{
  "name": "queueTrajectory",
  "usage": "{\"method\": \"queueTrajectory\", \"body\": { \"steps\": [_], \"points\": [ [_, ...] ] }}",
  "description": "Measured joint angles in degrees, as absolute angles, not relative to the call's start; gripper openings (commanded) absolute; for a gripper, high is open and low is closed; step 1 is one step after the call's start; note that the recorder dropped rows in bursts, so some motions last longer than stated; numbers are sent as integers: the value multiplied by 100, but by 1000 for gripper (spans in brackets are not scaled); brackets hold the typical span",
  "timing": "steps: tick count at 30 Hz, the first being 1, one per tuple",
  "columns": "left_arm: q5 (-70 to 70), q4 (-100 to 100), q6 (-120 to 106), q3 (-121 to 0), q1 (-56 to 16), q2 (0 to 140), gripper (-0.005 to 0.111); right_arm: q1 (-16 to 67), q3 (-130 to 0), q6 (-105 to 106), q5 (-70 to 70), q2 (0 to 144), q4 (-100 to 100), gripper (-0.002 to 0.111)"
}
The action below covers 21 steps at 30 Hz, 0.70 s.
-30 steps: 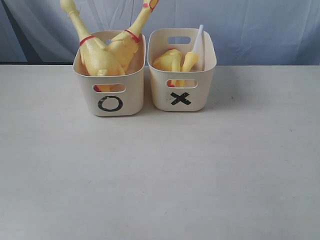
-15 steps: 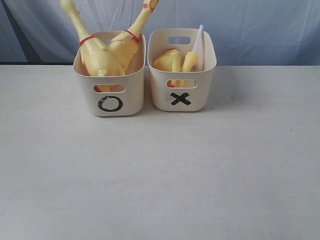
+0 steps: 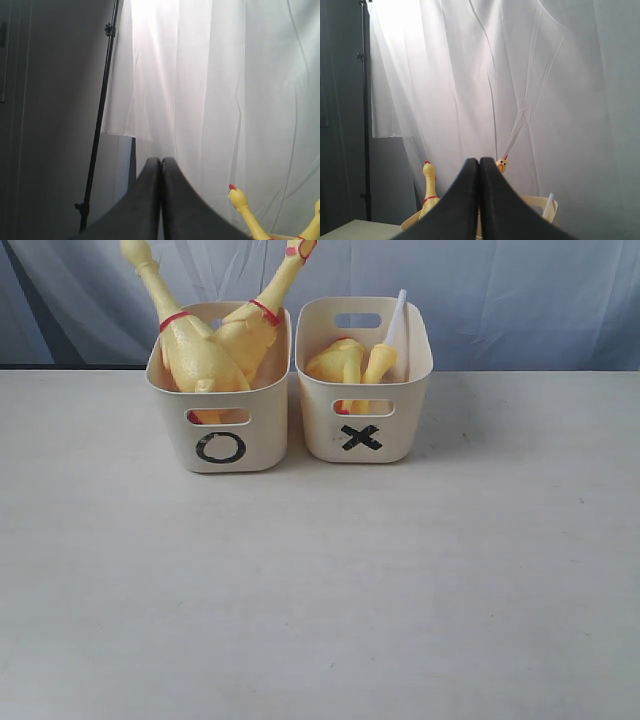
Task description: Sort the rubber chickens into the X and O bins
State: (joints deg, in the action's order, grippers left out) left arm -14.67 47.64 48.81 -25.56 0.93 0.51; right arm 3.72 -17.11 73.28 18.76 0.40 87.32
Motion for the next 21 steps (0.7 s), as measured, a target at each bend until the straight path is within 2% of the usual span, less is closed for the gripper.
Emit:
{"method": "queueTrajectory", "body": {
  "steps": [6, 10, 21],
  "points": [
    [-1467, 4764, 4881, -2556, 69, 51, 0, 372, -1711, 7328, 1876, 40, 8082, 0],
    [-1467, 4419, 4881, -2556, 69, 51, 0, 372, -1711, 7328, 1876, 40, 6776, 0],
    [-1457, 1968, 4881, -2187, 69, 22, 0, 372, -1711, 7341, 1887, 31, 2417, 0]
  ]
}}
